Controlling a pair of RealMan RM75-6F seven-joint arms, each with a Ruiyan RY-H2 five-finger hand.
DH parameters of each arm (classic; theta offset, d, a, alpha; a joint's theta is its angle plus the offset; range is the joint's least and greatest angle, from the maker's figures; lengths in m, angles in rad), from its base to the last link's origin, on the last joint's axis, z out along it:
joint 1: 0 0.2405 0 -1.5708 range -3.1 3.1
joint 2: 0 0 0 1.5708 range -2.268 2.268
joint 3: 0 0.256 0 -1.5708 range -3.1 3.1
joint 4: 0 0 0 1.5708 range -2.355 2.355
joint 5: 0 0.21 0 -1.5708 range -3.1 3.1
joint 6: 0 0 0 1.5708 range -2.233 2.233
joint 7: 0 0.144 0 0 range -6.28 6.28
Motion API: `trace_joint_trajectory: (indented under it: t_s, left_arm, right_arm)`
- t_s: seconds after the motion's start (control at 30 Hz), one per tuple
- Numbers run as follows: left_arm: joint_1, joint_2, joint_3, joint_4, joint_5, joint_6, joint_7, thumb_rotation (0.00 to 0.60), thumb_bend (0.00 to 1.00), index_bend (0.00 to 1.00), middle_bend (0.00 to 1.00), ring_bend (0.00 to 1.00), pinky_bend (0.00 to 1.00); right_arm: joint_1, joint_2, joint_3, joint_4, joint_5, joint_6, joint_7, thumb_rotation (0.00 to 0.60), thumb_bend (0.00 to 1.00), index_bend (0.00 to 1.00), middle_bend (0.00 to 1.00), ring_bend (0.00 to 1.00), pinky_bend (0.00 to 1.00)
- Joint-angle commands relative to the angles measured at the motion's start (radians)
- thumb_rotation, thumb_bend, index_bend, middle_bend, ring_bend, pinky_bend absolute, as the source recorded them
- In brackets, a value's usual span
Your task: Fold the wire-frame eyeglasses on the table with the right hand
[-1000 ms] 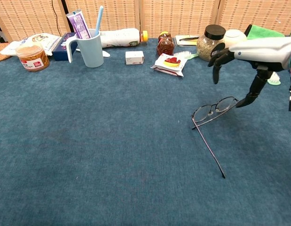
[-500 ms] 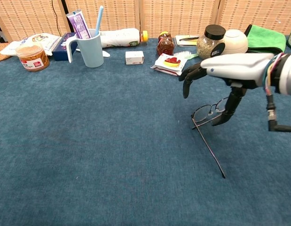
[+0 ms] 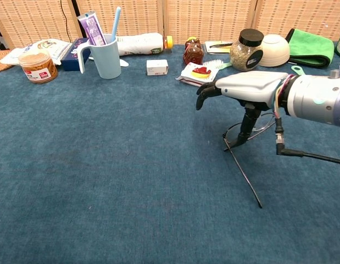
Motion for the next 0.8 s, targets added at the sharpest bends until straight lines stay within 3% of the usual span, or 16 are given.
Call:
trace_joint_trajectory:
  t_s: [0.03,0.2,0.5,0.8]
  left_arm:
    - [0.0,0.0,0.0,0.0,0.0,-0.001,0.0,0.6,0.42,0.0,0.0,0.0,0.0]
    - [0.0,0.0,0.0,-0.001,0.001,-0.001,0.0,0.6,0.42,0.0,0.0,0.0,0.0]
    - [-0.004,-0.003,0.002,-0.001,0.005,-0.006,0.004,0.6,0.42,0.0,0.0,0.0,0.0]
    - [-0.003,-0.003,0.001,0.003,0.002,-0.007,0.001,0.6,0.42,0.0,0.0,0.0,0.0]
  right_arm:
    - [0.007,-0.01,0.0,0.006,0.014,0.001,-0.015,0.6,0.02,0.18,0.04,0.01,0.02]
    - [0.009,-0.02,-0.012,0.023,0.027,0.009,-0.047,0.6,0.02,0.17,0.04,0.01,0.02]
    - [-0.004,0.003,-0.025,-0.039,0.024,0.044,-0.075,0.6,0.02,0.14,0.03,0.0,0.01]
    - [-0.004,-0.028,-0.048,-0.011,0.05,0.049,-0.123,0.6,0.02,0.13,0.02,0.0,0.01]
